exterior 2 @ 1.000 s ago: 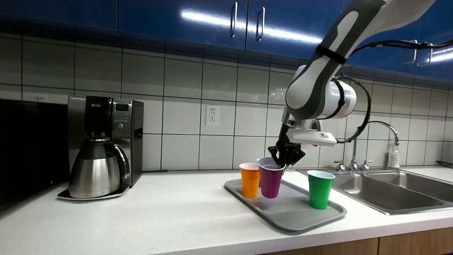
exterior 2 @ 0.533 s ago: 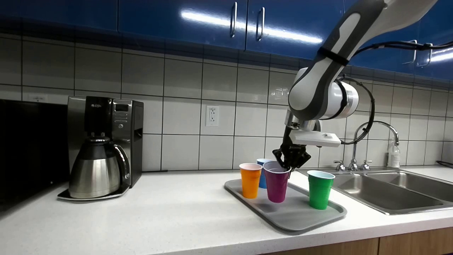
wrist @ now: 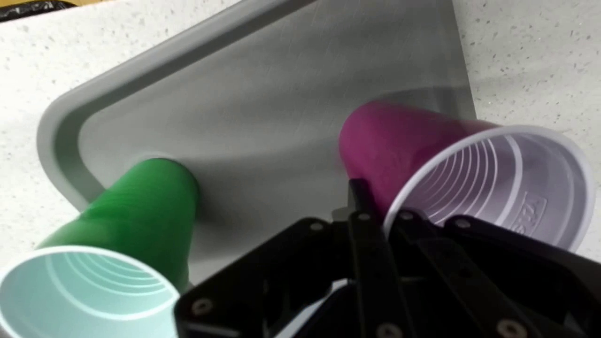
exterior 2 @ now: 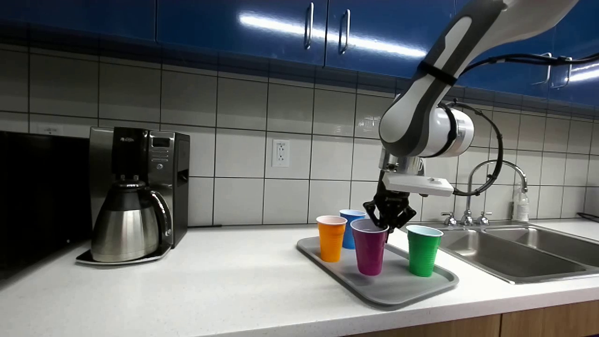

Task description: Put the green and purple cups on the tray

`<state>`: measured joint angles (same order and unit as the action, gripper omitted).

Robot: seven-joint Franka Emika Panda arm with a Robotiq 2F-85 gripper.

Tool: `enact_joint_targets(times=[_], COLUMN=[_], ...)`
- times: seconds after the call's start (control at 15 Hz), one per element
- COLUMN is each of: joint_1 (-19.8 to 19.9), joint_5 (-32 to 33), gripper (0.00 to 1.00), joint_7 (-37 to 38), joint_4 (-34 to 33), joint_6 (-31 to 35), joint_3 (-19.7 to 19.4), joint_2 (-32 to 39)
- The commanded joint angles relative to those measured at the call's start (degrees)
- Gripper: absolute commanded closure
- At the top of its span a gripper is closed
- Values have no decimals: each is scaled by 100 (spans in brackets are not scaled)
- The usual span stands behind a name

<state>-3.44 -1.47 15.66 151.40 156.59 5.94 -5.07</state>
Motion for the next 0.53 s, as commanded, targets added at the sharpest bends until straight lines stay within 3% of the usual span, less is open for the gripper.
enact_joint_targets(times=[0.0,0.47], joint_1=[-33,-75], joint_5=[-362,-700], gripper=[99,99], joint_7=[-96,-315], joint_4=[-115,-65], joint_6=[-255,-97], joint_3=[-62,-93], joint_2=[23,155])
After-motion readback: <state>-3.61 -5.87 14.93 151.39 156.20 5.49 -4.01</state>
